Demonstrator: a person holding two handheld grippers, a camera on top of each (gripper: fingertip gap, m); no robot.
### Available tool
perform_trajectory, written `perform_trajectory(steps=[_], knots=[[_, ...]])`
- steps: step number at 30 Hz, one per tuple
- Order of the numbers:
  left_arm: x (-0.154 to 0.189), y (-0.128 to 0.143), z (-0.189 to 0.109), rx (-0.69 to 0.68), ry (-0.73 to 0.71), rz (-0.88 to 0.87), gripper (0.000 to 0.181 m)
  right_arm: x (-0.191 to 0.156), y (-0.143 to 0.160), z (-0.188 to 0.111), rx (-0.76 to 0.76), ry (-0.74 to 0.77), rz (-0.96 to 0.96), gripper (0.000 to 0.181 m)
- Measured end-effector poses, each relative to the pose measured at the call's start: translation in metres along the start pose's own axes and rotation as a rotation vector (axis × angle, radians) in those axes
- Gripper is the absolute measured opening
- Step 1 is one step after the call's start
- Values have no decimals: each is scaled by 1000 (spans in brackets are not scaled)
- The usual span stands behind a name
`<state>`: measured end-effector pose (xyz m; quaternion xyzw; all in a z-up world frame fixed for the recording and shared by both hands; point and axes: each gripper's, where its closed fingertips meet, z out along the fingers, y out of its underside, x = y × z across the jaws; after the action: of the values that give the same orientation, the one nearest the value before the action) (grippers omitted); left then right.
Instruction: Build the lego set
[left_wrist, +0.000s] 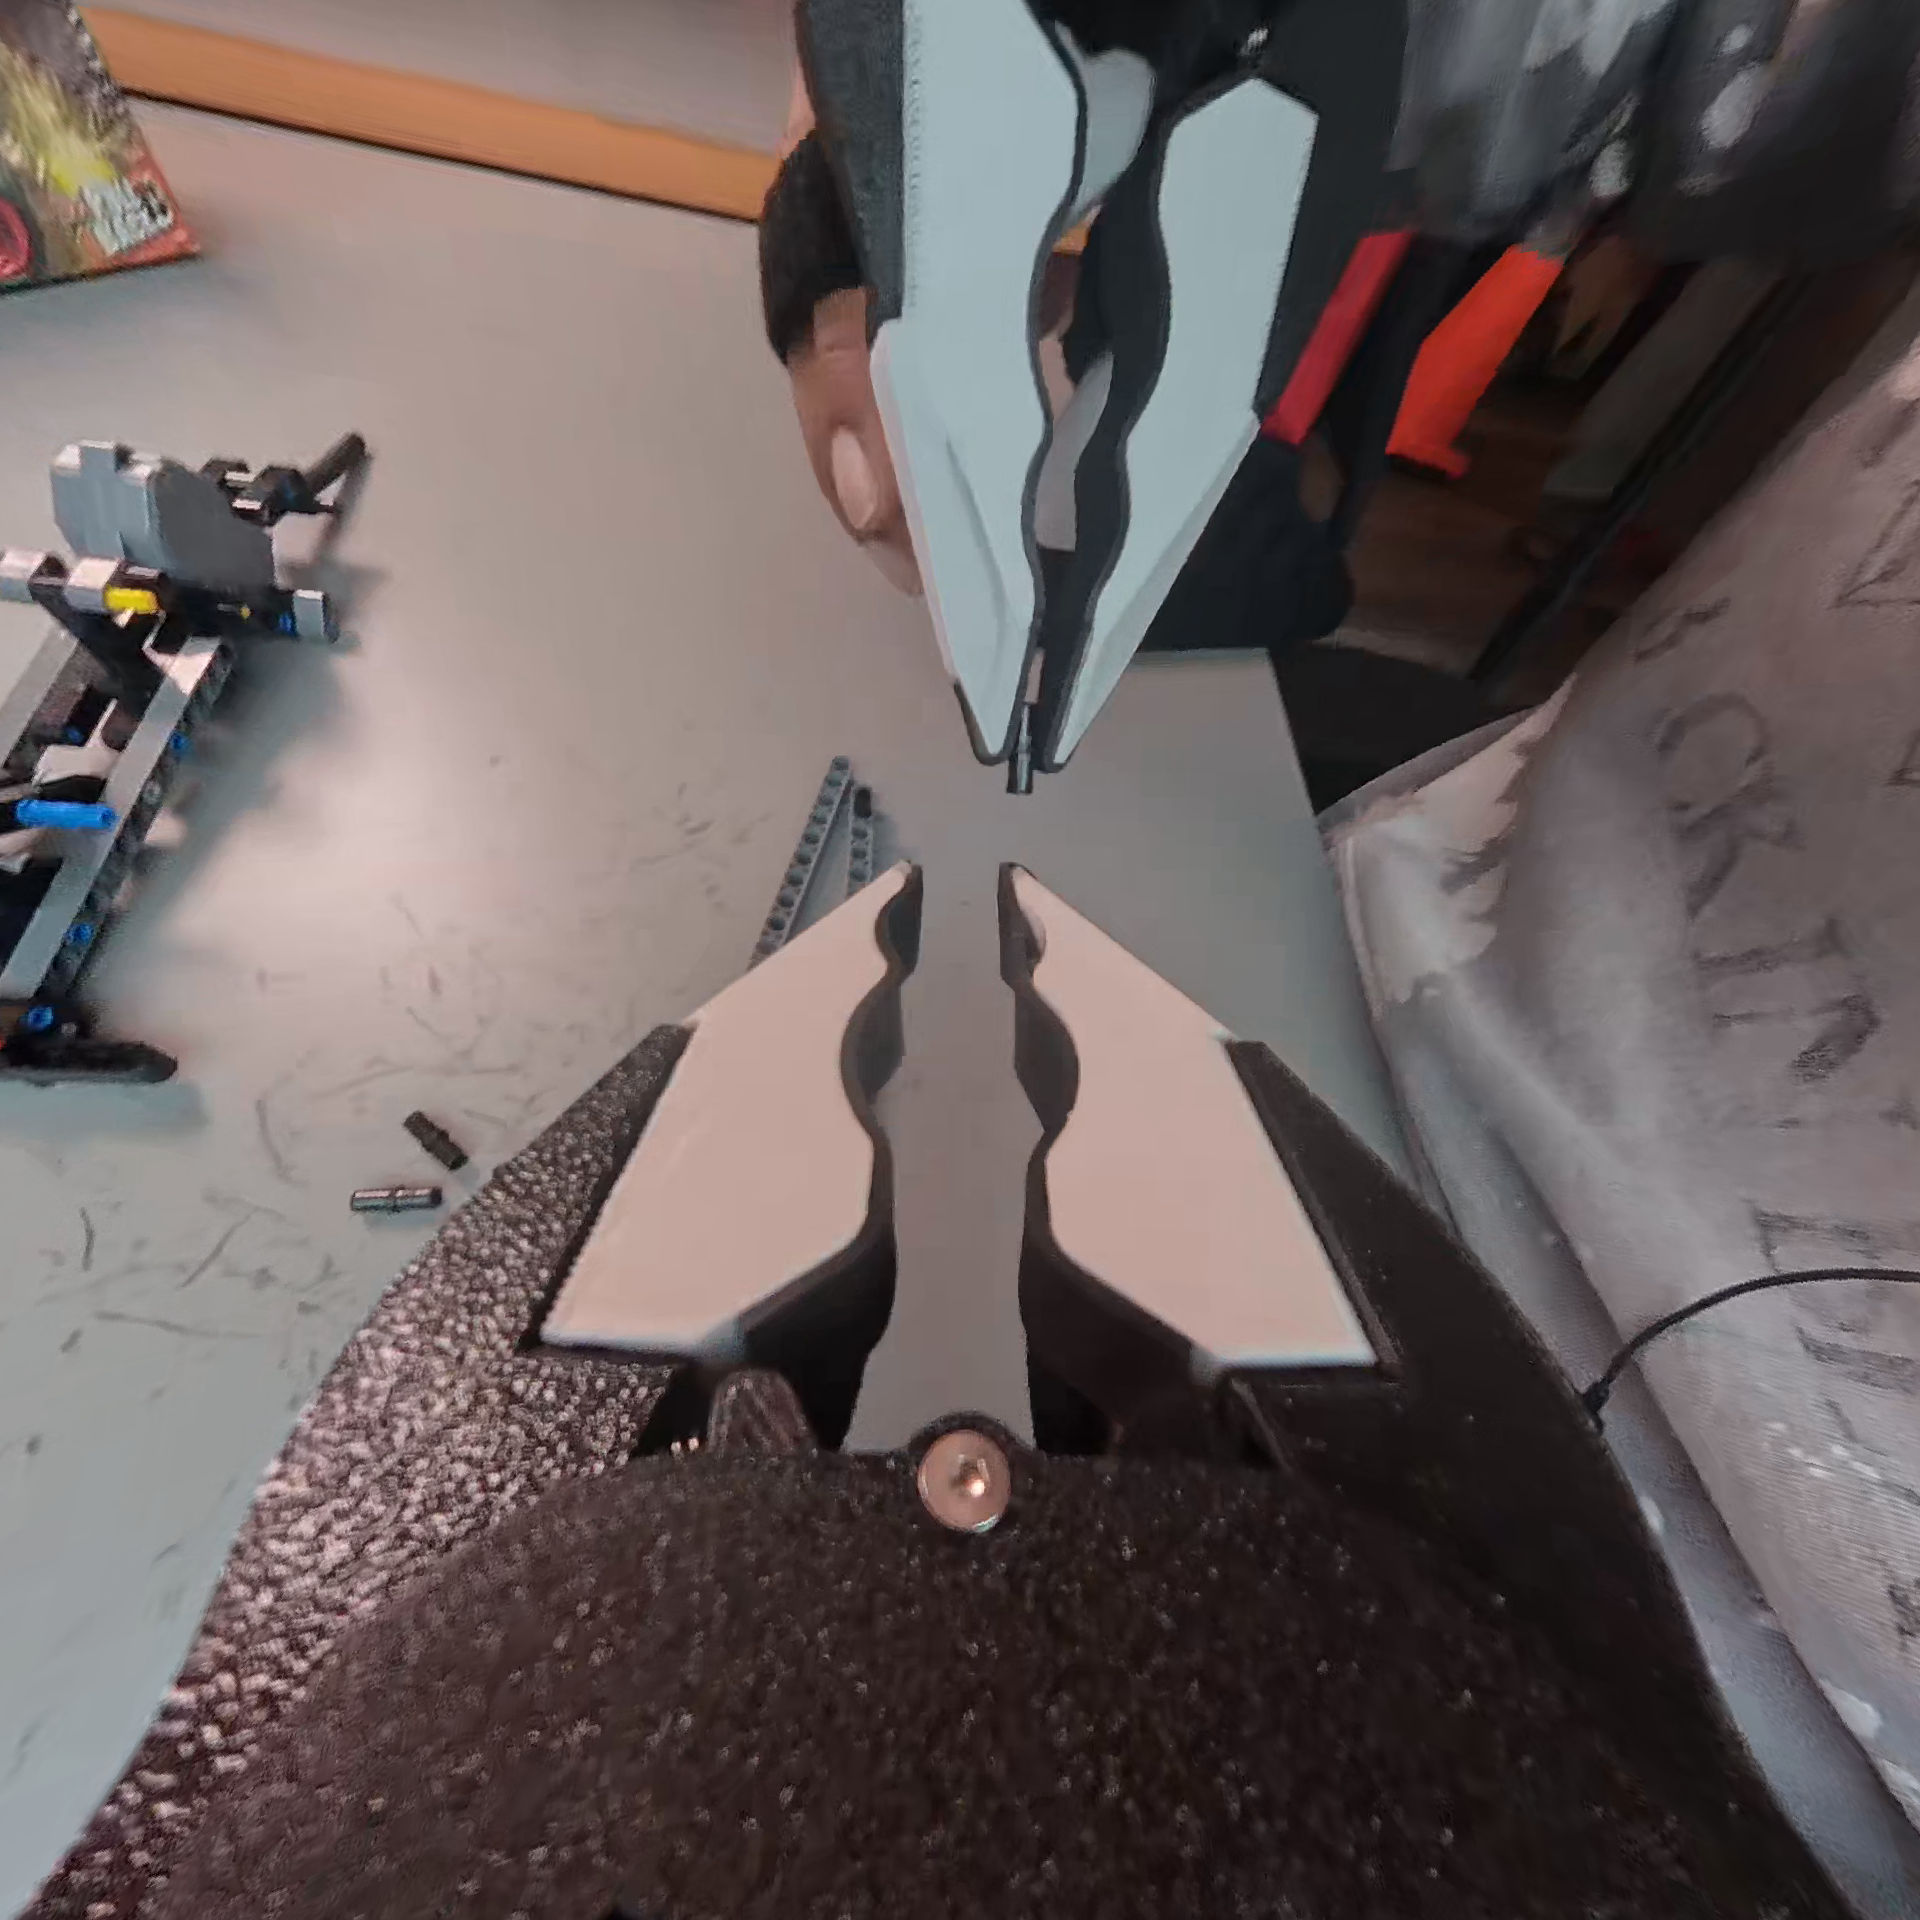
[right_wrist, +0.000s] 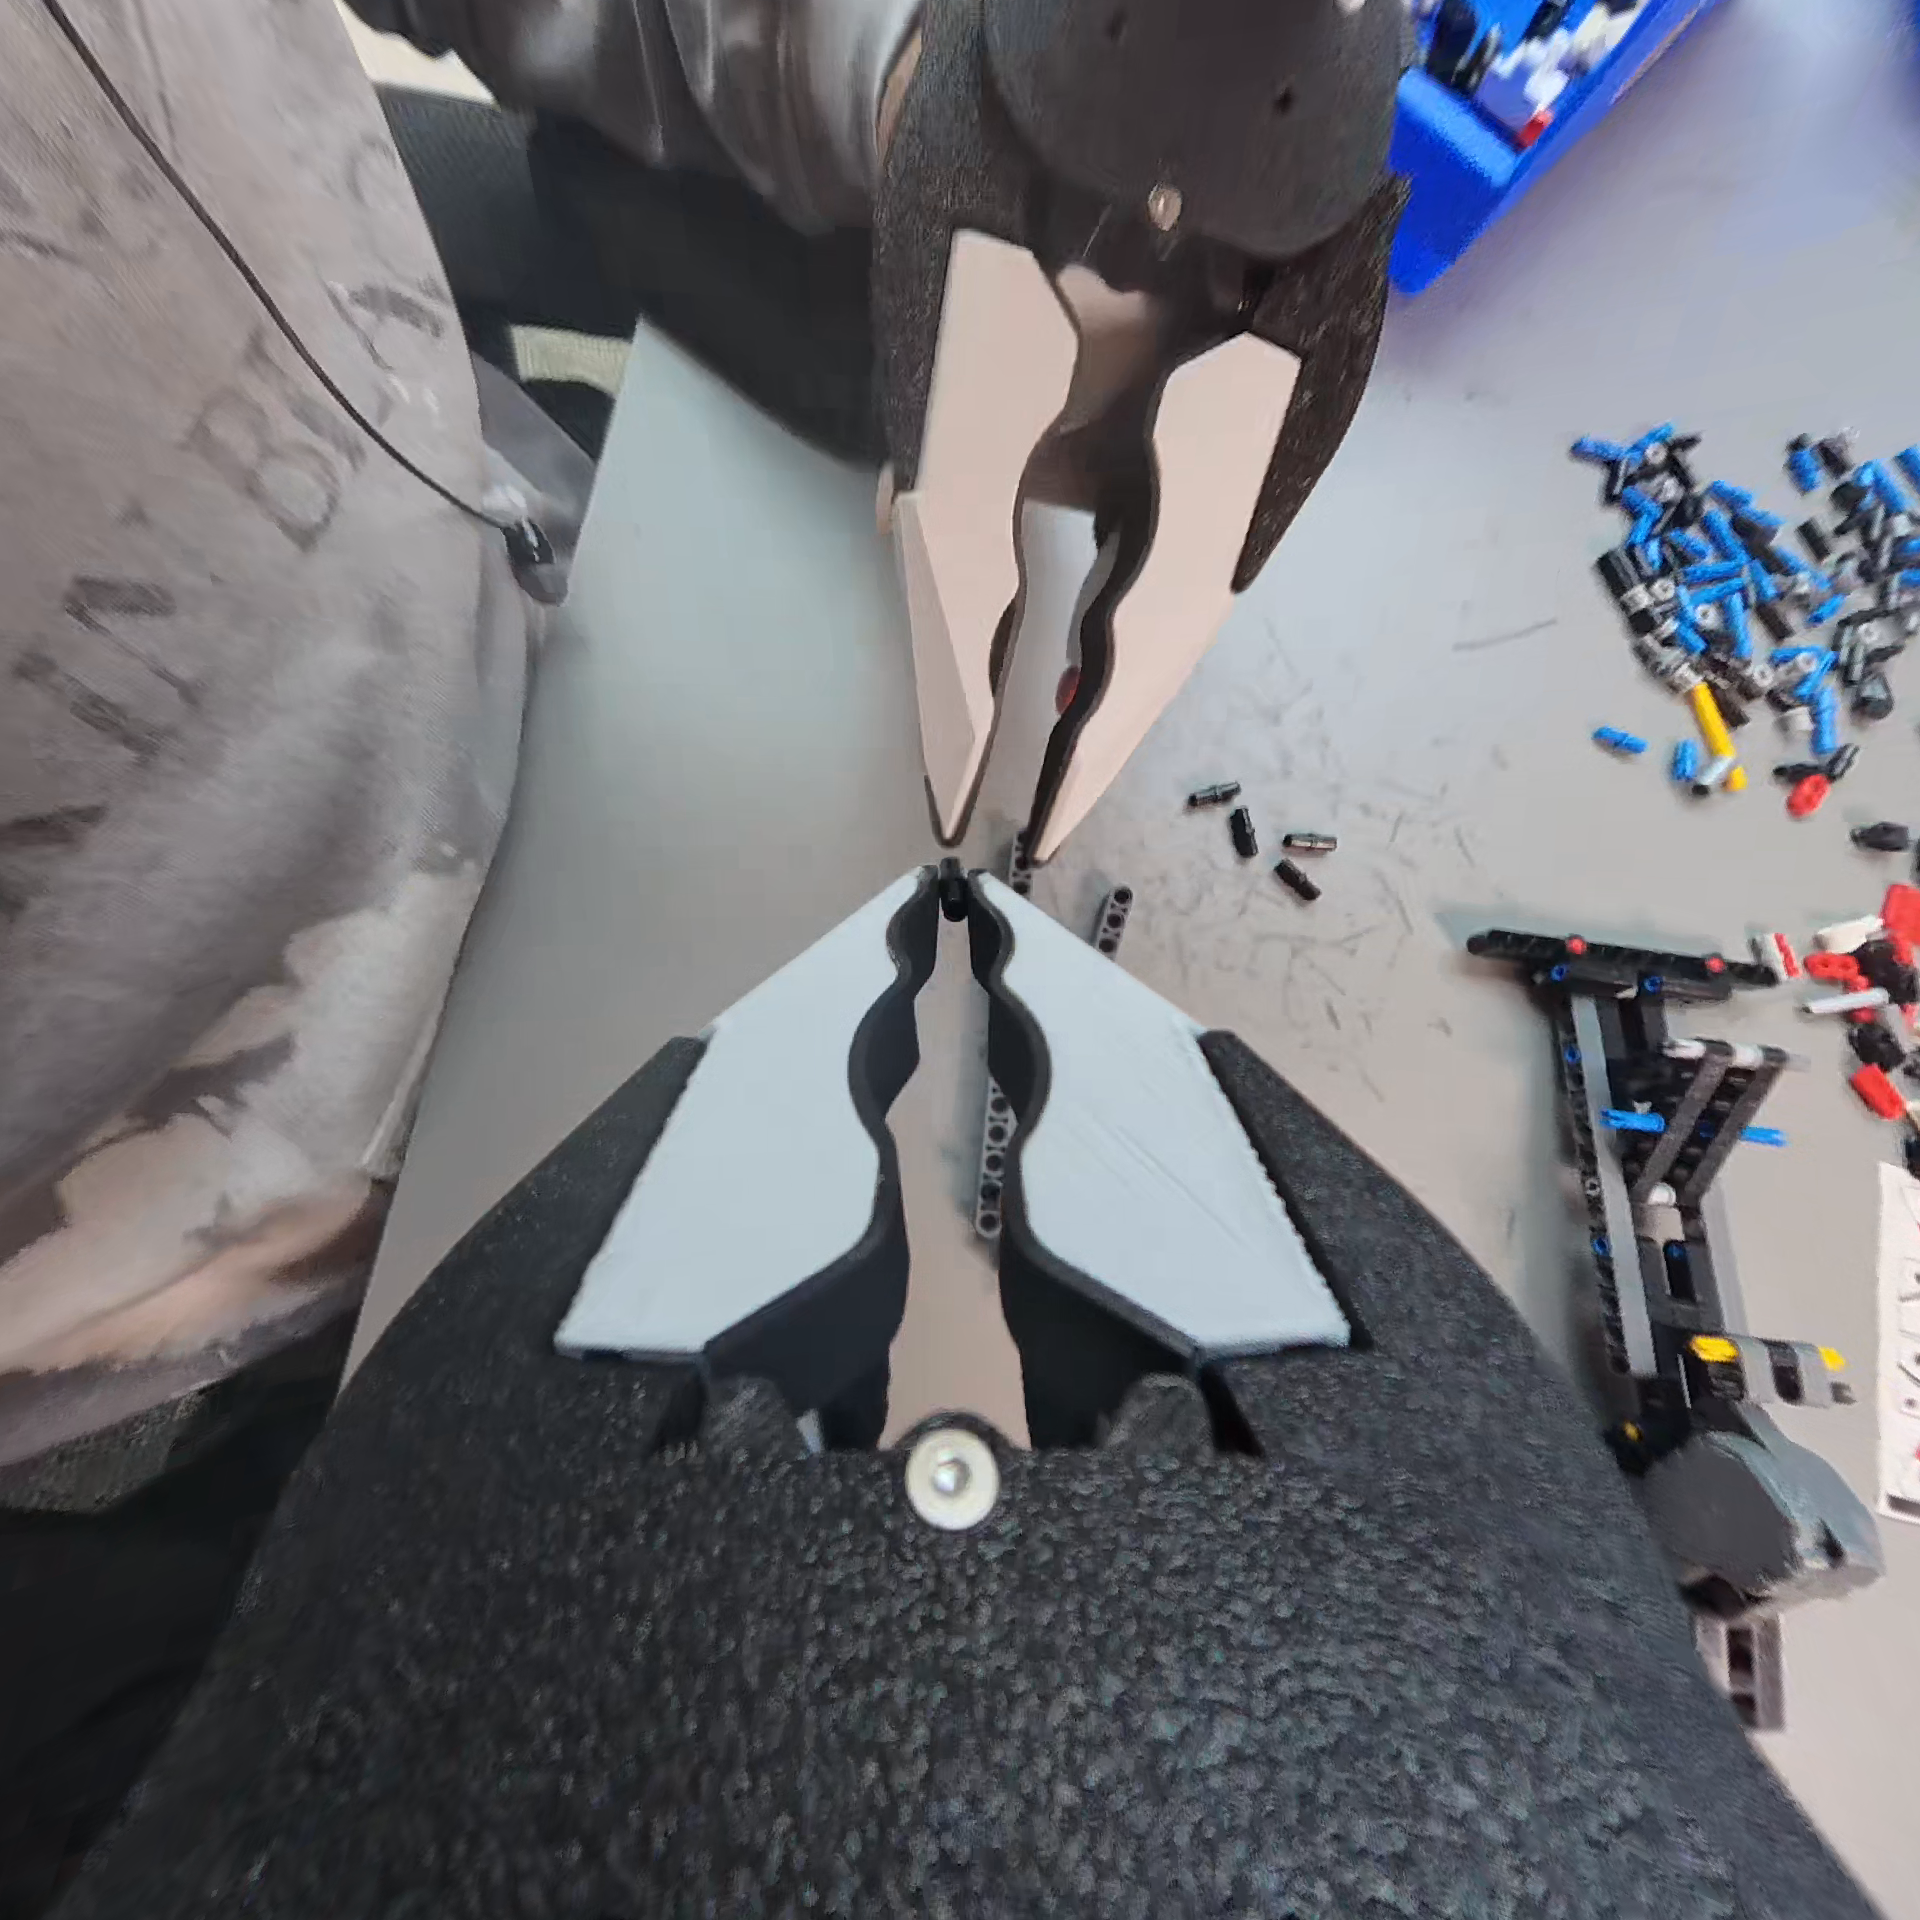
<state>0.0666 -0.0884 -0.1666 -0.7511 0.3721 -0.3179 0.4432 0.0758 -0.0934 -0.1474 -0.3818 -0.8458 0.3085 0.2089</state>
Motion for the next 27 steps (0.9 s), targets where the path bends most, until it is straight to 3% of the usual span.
perform_trajectory(steps=[13, 17, 27], knots=[[51, -38, -21, 227, 448, -236, 6, -22, -42, -13, 159, 31, -169, 5], [61, -46, -30, 281, 597, -336, 13, -26, -50, -15, 182, 45, -218, 5], [63, -53, -37, 321, 660, -387, 5, -28, -60, -19, 211, 70, -241, 6]])
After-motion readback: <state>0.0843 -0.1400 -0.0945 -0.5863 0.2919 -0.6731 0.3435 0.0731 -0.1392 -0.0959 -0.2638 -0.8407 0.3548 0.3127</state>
